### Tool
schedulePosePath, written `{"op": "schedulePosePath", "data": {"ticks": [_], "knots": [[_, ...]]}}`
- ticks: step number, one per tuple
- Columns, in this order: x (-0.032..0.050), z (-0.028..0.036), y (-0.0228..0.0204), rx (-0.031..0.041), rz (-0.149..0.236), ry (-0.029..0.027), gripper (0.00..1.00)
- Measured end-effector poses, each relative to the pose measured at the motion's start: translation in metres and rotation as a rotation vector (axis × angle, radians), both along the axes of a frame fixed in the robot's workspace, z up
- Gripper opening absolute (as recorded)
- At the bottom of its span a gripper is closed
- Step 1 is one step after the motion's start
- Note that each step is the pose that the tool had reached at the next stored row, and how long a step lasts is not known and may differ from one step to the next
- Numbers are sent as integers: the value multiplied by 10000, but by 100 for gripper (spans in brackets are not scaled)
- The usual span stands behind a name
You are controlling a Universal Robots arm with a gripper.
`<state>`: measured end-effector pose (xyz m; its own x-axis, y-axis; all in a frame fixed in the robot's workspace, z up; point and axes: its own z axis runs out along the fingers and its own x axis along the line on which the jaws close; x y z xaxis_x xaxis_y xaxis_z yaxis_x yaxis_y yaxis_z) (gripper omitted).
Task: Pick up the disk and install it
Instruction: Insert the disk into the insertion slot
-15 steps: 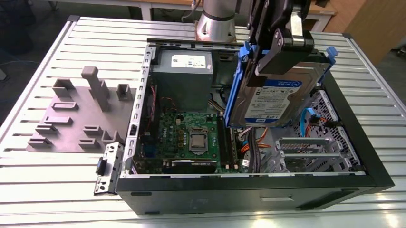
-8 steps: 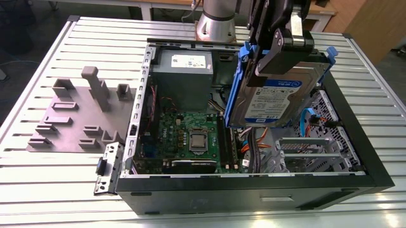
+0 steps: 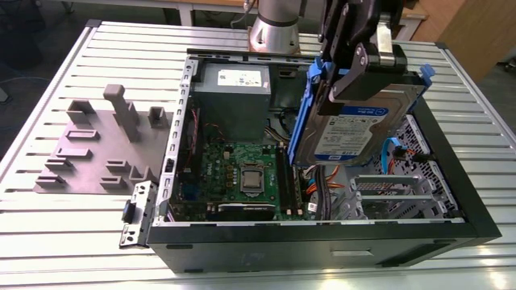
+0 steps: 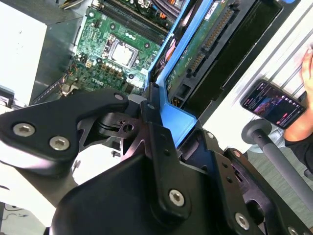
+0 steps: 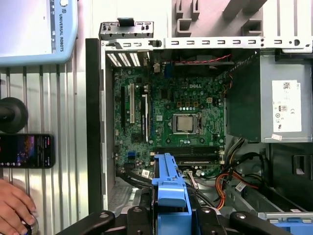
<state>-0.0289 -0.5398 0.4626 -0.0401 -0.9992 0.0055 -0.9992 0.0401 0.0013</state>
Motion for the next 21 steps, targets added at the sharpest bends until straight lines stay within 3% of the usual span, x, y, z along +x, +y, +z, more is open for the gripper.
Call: {"op": "schedulePosePath", "data": {"ticks": [6,14,21], "knots": [[142,-11,-37,1,0,0,37],[199,-33,-99,2,-1,-1,37],[368,-44,-117,1,0,2,37]]}}
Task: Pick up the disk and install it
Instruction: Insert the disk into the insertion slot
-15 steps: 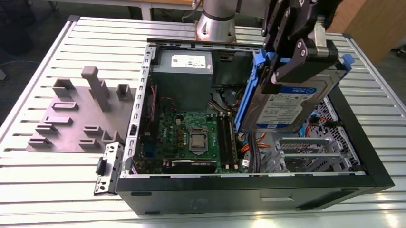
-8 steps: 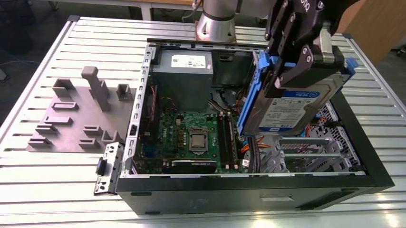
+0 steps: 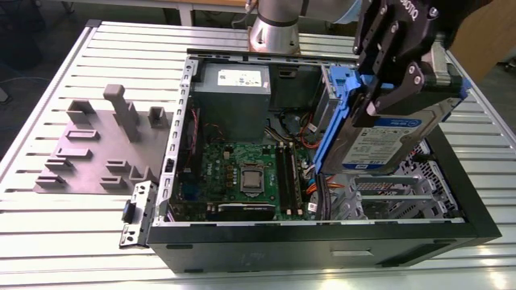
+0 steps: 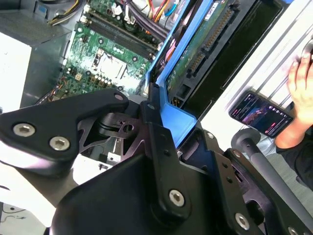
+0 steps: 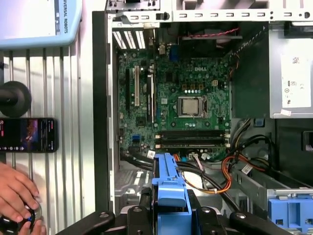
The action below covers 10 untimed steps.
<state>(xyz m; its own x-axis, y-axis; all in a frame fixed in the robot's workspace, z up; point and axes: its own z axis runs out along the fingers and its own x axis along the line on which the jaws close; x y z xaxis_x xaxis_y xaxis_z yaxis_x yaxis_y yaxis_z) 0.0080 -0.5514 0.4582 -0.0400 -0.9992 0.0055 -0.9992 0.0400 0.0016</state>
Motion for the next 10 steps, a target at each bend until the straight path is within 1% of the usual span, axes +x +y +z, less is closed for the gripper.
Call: {"op": "schedulePosePath", "data": {"ticks": [2,3,4,6,10], "knots": [[30,-6,-24,-2,-2,0,37],[59,-14,-49,0,-1,0,37],[70,-18,-57,0,0,0,37],[80,-23,-66,2,-1,0,37],[82,-23,-66,-1,-1,0,37]]}}
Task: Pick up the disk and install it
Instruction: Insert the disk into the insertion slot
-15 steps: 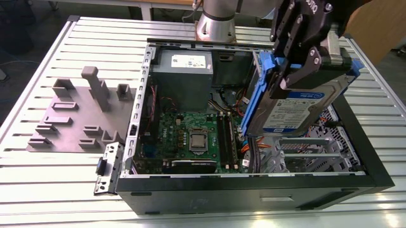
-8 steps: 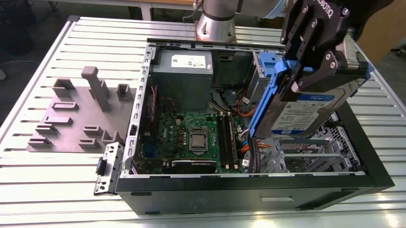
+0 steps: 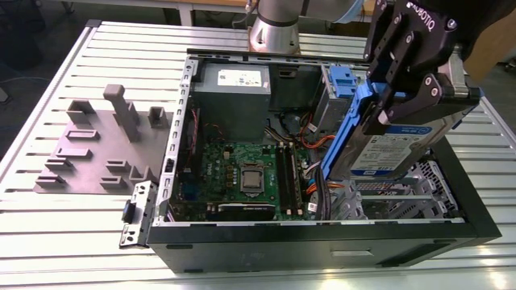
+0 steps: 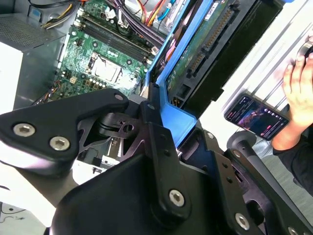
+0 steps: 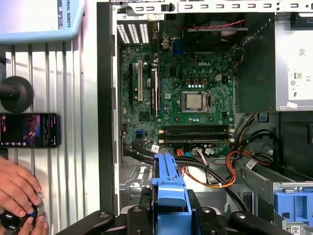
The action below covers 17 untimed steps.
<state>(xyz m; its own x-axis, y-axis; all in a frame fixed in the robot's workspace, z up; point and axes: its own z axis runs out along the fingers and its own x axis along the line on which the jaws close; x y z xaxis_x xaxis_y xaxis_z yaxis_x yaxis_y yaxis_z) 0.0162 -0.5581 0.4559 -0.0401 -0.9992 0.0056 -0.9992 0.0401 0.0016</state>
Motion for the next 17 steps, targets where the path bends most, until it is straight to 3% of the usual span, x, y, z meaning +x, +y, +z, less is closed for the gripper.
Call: {"op": "schedulePosePath", "data": {"ticks": [11,15,17], "knots": [[7,-2,-2,3,-1,-1,37],[26,-6,-38,2,0,-1,37],[82,-11,-48,3,-1,-1,37]]}}
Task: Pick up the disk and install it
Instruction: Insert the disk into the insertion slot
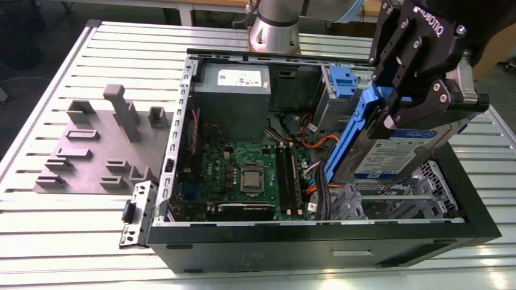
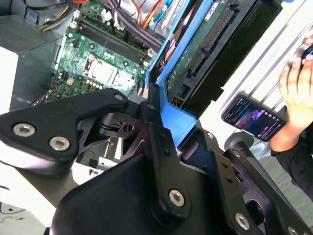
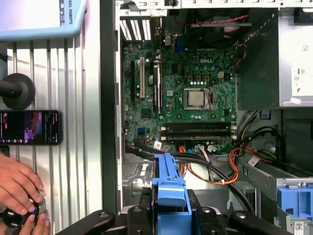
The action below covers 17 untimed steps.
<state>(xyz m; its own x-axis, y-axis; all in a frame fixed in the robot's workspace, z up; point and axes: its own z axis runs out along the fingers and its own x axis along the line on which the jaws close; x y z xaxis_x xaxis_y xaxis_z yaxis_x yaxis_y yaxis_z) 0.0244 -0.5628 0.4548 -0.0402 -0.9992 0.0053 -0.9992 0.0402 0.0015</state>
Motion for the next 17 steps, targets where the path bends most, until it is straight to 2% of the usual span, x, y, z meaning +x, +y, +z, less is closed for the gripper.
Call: {"op": "schedulePosePath", "data": {"ticks": [9,14,17], "knots": [[294,-39,0,-2,2,1,37],[392,-78,0,-2,0,1,37],[421,-109,0,-1,1,1,37]]}}
